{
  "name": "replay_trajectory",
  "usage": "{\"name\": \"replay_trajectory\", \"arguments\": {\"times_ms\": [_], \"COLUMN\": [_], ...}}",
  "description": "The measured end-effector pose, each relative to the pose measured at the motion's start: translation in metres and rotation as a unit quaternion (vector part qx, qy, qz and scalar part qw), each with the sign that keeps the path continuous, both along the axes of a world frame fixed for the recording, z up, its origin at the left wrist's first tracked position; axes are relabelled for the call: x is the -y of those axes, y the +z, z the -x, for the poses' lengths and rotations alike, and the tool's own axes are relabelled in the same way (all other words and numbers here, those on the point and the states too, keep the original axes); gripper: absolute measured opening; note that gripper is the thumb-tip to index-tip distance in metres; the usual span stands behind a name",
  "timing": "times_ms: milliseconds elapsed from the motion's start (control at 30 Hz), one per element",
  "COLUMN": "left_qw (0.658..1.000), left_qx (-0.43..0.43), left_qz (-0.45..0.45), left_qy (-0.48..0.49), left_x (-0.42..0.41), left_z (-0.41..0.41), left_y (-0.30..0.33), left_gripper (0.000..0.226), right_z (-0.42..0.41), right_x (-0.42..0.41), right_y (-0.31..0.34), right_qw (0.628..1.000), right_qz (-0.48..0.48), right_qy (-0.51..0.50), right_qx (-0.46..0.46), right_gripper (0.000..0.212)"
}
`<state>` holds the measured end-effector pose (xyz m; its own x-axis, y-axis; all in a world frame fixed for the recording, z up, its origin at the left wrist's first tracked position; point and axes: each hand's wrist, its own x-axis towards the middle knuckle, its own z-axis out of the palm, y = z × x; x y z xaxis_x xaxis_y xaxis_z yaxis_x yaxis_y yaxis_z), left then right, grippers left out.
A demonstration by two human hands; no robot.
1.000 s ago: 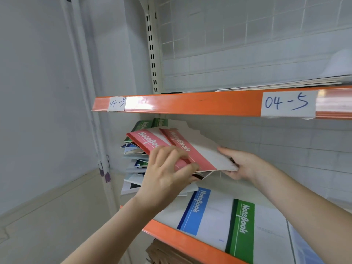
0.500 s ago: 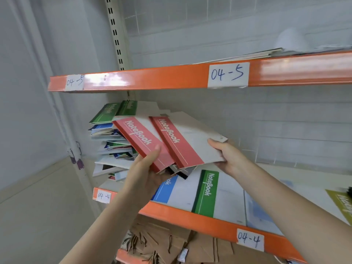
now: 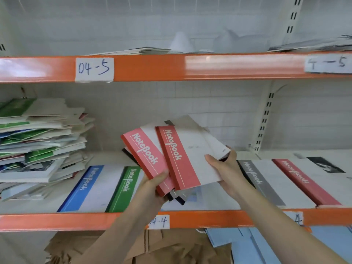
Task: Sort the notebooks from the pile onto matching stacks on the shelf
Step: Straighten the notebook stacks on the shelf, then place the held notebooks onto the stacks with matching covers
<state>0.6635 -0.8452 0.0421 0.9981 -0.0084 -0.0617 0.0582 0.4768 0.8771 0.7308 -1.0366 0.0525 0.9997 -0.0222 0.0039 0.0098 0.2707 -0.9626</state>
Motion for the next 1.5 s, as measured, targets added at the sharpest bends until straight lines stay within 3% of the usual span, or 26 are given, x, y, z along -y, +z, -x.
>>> {"name": "replay_trajectory", "arguments": {"times_ms": [267,367,500,600,733,867,967,1167,1300,1500], "left_qw": [0.998,0.998,0.996,0.996,0.995,0.995,0.994,0.987,0.988,0.989], "left_qx": [-0.016,-0.042,-0.060,-0.063,-0.060,-0.055,-0.057,-0.051,-0.052,-0.055], "left_qz": [0.018,0.024,0.043,0.059,0.075,0.084,0.086,0.131,0.123,0.112], "left_qy": [-0.050,-0.050,-0.043,-0.033,-0.025,0.010,0.042,0.073,0.077,0.080], "left_x": [0.104,0.134,0.169,0.189,0.211,0.228,0.228,0.221,0.224,0.231], "left_z": [-0.013,-0.020,-0.024,-0.024,-0.028,-0.032,-0.032,-0.031,-0.031,-0.033], "left_y": [-0.021,-0.027,-0.036,-0.037,-0.037,-0.038,-0.042,-0.044,-0.046,-0.046], "left_gripper": [0.051,0.059,0.042,0.034,0.033,0.026,0.024,0.018,0.020,0.021], "right_z": [0.015,0.019,0.026,0.028,0.028,0.018,0.008,-0.015,-0.025,-0.031], "right_x": [0.112,0.147,0.196,0.233,0.279,0.324,0.345,0.354,0.356,0.363], "right_y": [-0.005,-0.009,-0.011,-0.018,-0.019,-0.026,-0.032,-0.038,-0.046,-0.052], "right_qw": [0.990,0.979,0.947,0.926,0.920,0.914,0.919,0.897,0.863,0.822], "right_qz": [0.086,0.135,0.258,0.299,0.273,0.224,0.230,0.333,0.435,0.516], "right_qy": [-0.109,-0.150,-0.179,-0.210,-0.270,-0.329,-0.310,-0.289,-0.256,-0.241], "right_qx": [0.005,-0.026,-0.072,-0.098,-0.073,-0.080,-0.074,-0.031,-0.020,-0.001], "right_gripper": [0.057,0.043,0.007,0.021,0.010,0.019,0.023,0.023,0.023,0.026]}}
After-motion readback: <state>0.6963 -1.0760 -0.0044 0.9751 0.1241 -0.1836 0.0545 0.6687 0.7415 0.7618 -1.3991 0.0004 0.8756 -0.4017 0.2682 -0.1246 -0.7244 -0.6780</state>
